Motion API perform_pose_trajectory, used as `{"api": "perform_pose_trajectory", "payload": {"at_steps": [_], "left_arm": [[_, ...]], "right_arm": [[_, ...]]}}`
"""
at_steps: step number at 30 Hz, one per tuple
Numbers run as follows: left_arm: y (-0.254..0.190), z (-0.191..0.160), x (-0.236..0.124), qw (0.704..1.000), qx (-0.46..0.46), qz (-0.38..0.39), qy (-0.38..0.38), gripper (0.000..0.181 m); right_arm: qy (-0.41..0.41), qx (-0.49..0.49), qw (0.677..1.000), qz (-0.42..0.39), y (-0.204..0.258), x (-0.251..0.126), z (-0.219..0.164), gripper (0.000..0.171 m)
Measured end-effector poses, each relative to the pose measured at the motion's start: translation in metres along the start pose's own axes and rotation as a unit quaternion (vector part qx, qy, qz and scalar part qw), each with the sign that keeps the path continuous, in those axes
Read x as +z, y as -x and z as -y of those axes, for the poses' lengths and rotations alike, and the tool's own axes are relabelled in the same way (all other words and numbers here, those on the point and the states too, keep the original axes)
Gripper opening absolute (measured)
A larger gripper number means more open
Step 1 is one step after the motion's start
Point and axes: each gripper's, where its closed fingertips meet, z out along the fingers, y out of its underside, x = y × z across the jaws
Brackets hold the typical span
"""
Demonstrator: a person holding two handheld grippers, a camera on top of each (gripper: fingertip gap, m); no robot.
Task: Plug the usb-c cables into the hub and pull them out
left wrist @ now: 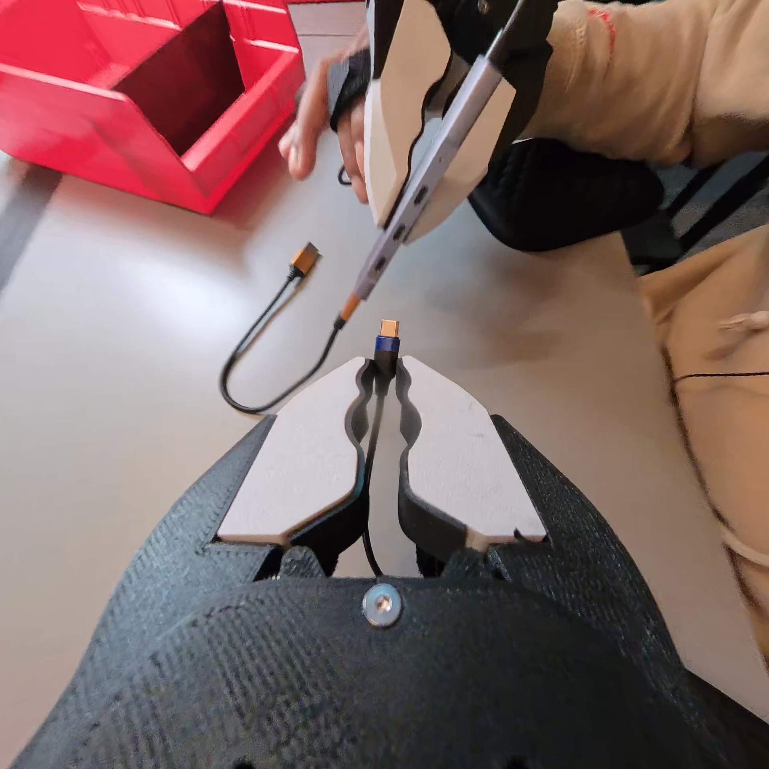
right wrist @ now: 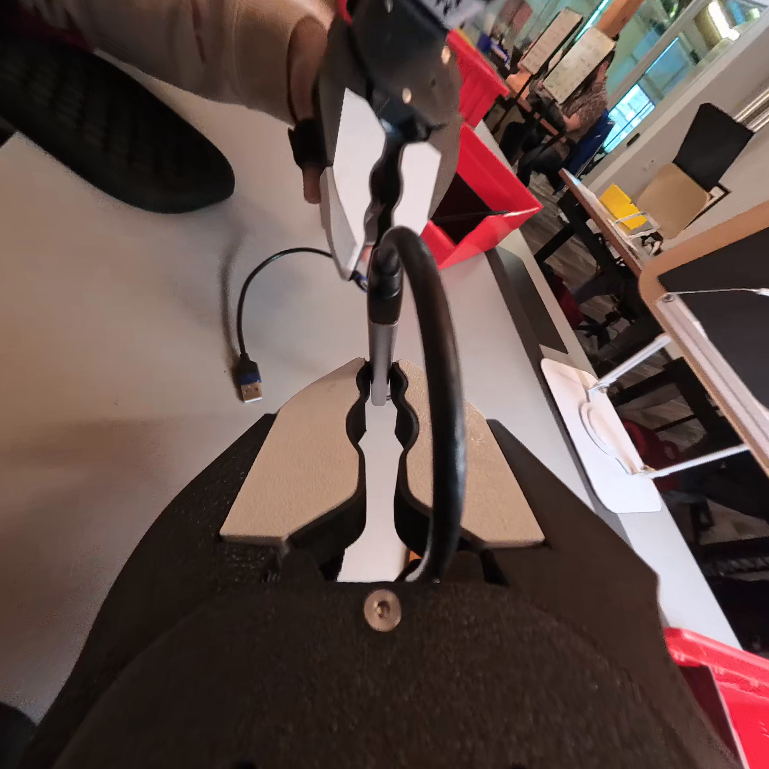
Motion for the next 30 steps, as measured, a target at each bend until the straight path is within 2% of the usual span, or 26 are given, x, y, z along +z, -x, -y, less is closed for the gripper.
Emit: {"api": "perform_pose_trajectory", "payload": {"at_steps": [3,5,9,12,15,20,26,30], "left_arm": [[0.006,0.006,0.002,0.995,0.067,0.074,-0.004,0.011],[0.013,0.008,0.004,0.982,0.126,0.143,-0.005,0.011],[0.032,0.011,0.000,0.907,0.290,0.306,0.020,0.011],[0.033,0.014,0.002,0.846,0.383,0.367,0.043,0.011],[0.033,0.010,0.006,0.809,0.430,0.394,0.074,0.011],[0.031,0.011,0.012,0.778,0.467,0.409,0.099,0.010],[0.029,0.006,0.017,0.754,0.504,0.404,0.119,0.010],[0.021,0.005,0.019,0.750,0.530,0.384,0.101,0.010]], "right_arm": [[0.024,0.030,0.999,0.010,0.002,0.008,-0.005,0.009],[0.040,0.079,0.996,0.012,0.000,0.012,-0.006,0.009],[0.058,0.194,0.979,0.034,-0.002,0.019,-0.006,0.009],[0.042,0.271,0.961,0.046,-0.004,0.025,-0.003,0.009],[0.020,0.302,0.952,0.043,-0.007,0.026,-0.001,0.009],[0.008,0.301,0.953,0.025,-0.010,0.024,-0.002,0.009],[0.027,0.317,0.948,0.029,-0.007,0.029,-0.011,0.009],[0.031,0.321,0.946,0.038,-0.005,0.030,-0.013,0.009]]}}
